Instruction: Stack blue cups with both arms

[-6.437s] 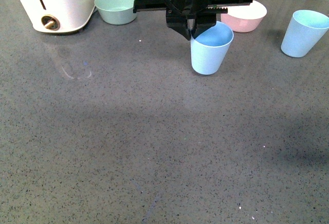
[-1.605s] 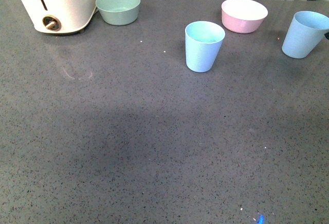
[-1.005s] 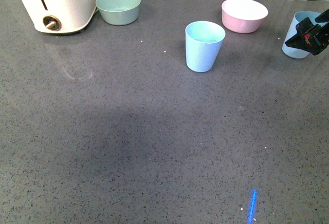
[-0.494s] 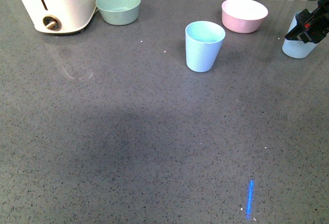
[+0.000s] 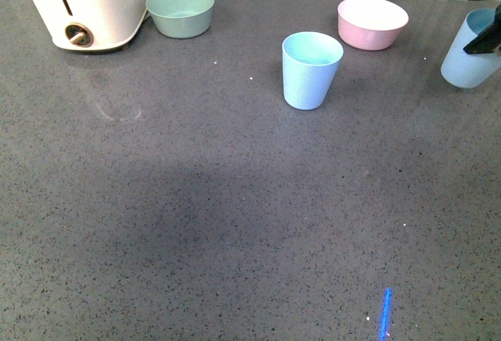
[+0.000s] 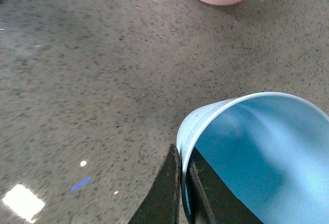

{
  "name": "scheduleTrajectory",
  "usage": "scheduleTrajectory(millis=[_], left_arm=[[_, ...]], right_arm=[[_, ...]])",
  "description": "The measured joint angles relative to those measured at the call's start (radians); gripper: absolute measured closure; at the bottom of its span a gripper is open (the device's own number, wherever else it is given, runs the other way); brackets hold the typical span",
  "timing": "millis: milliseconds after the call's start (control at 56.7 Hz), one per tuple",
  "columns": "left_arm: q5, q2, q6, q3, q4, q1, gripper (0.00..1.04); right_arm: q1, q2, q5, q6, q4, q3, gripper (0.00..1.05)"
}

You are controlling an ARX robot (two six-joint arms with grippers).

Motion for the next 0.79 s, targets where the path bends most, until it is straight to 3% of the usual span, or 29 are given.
scheduleTrajectory(millis=[123,300,529,794], left_arm=[[0.0,0.0,0.0,0.0,0.0,0.0,0.09],[0.0,0.0,0.0,0.0,0.0,0.0,0.09],[0.0,0.0,0.0,0.0,0.0,0.0,0.09],[0.0,0.0,0.0,0.0,0.0,0.0,0.09]], right_arm=[[0.015,-0.145,-0.084,-0.029,-0.045,-0.049,1.03],[0.082,-0.265,-0.122,-0.029,-0.055,-0.082,1.03],[0.257,-0.278,-0.102,-0.019,-0.047,-0.131,1.03],[0.346,-0.202,-0.056,-0.005,-0.043,-0.094,1.03]])
